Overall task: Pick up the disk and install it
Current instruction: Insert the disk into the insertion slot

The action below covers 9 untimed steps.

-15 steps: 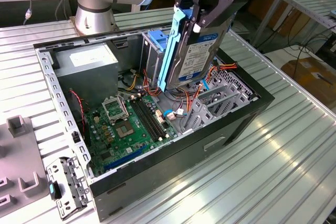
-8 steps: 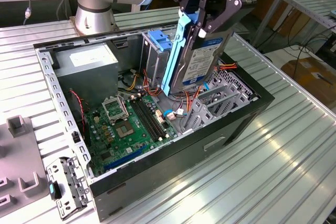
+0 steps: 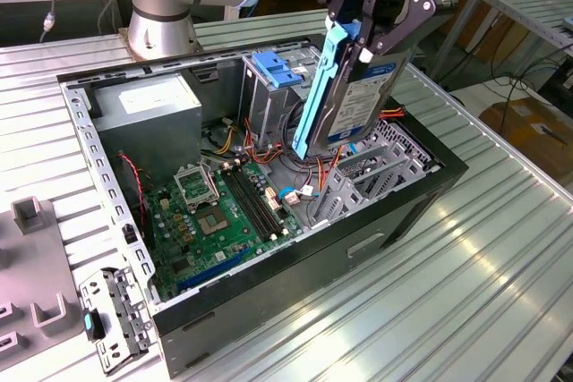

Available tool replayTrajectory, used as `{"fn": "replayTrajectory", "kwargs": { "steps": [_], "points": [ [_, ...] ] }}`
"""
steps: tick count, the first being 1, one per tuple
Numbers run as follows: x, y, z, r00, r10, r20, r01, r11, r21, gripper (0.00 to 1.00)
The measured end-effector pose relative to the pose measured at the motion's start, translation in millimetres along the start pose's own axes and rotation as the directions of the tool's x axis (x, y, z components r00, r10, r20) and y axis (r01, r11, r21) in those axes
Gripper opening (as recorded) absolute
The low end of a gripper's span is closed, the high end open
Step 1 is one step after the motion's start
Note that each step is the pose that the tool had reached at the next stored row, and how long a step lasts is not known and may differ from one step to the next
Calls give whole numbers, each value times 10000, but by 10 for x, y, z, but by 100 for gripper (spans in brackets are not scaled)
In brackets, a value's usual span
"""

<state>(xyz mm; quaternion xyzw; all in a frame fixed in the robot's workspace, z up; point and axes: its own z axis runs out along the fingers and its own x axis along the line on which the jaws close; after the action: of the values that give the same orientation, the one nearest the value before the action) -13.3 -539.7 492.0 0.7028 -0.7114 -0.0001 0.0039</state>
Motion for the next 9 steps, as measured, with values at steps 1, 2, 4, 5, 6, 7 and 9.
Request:
{"fn": "replayTrajectory", "kwargs": {
  "steps": [1, 2, 4, 5, 6, 7, 9],
  "points": [
    [0, -23, 2, 10000, 0, 1, 0, 10000, 0, 37],
    [0, -36, 3, 10000, 0, 1, 0, 10000, 0, 37],
    [-1, -69, 5, 10000, 1, 0, -1, 10000, 0, 37],
    [-1, -86, 7, 10000, 1, 2, -1, 10000, 1, 37],
    [-1, -103, 8, 10000, 0, 1, 0, 10000, 0, 37],
    [-1, -118, 8, 10000, 0, 0, 0, 10000, 0, 37],
    [-2, -121, 8, 10000, 1, 0, -1, 10000, 0, 37]
  ]
}}
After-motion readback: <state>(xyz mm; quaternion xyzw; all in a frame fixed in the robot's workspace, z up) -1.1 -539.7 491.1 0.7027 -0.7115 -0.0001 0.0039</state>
